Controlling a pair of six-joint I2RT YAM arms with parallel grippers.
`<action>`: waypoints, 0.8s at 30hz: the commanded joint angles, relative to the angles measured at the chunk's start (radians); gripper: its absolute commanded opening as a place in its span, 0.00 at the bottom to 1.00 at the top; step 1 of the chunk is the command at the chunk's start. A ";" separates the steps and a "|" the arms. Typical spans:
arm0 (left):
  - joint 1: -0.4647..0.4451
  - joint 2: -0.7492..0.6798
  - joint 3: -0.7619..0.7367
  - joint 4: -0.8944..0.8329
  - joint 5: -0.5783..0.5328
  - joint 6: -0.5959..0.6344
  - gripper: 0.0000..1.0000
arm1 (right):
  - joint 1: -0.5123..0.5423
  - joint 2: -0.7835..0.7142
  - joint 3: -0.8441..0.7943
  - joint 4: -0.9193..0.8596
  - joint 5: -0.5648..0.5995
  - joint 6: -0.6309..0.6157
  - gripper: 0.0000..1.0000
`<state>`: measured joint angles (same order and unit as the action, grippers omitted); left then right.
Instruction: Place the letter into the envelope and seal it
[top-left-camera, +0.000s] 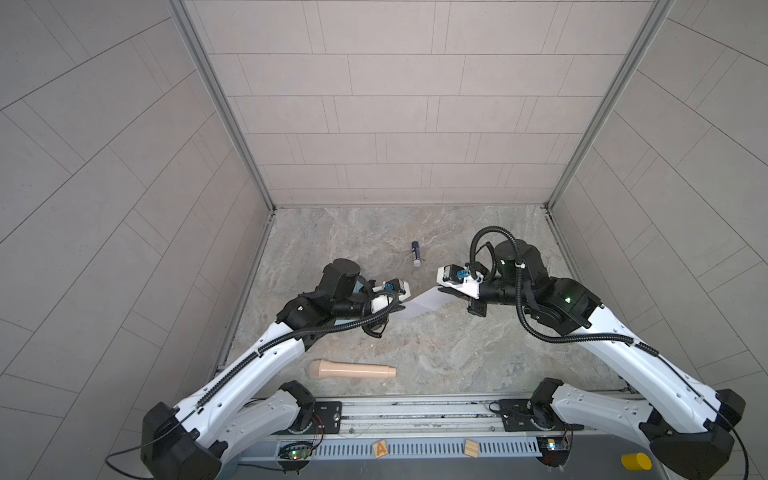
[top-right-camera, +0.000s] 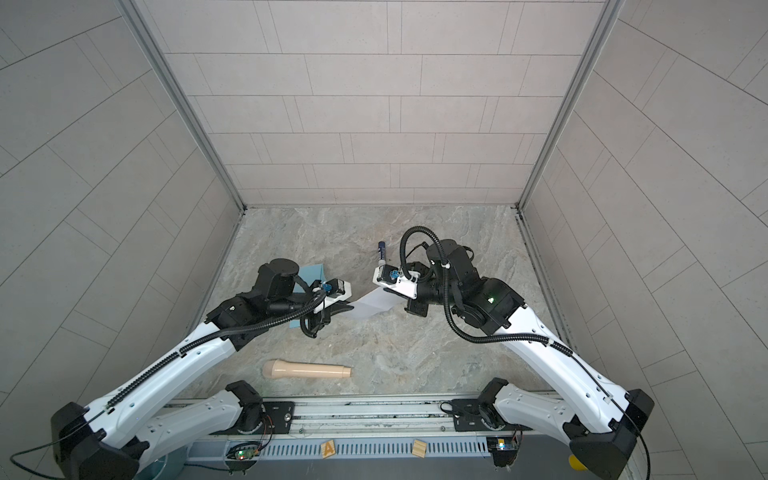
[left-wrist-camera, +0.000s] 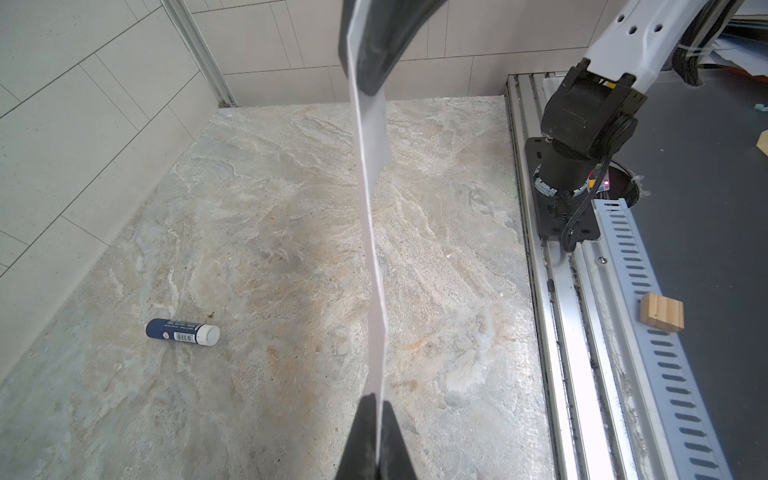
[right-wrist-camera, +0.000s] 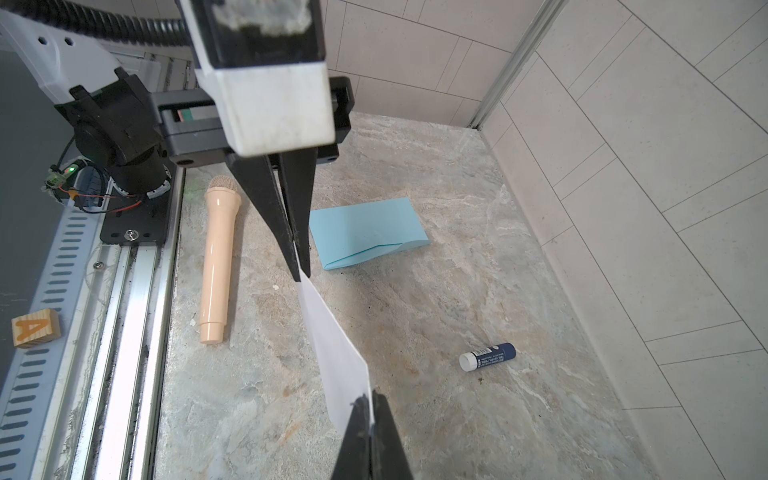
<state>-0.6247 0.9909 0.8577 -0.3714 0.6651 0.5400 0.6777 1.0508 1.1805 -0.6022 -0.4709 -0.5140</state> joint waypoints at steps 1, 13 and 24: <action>-0.004 -0.012 -0.009 0.003 0.015 0.005 0.00 | -0.003 -0.020 0.018 -0.004 0.032 -0.003 0.22; -0.001 -0.019 -0.032 0.140 -0.011 -0.106 0.00 | -0.002 -0.206 -0.081 0.196 0.092 0.118 0.62; -0.002 -0.031 -0.083 0.315 0.045 -0.215 0.00 | -0.003 -0.139 -0.122 0.254 -0.031 0.189 0.96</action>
<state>-0.6247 0.9733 0.7891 -0.1402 0.6739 0.3679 0.6777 0.8993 1.0710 -0.3817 -0.4446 -0.3561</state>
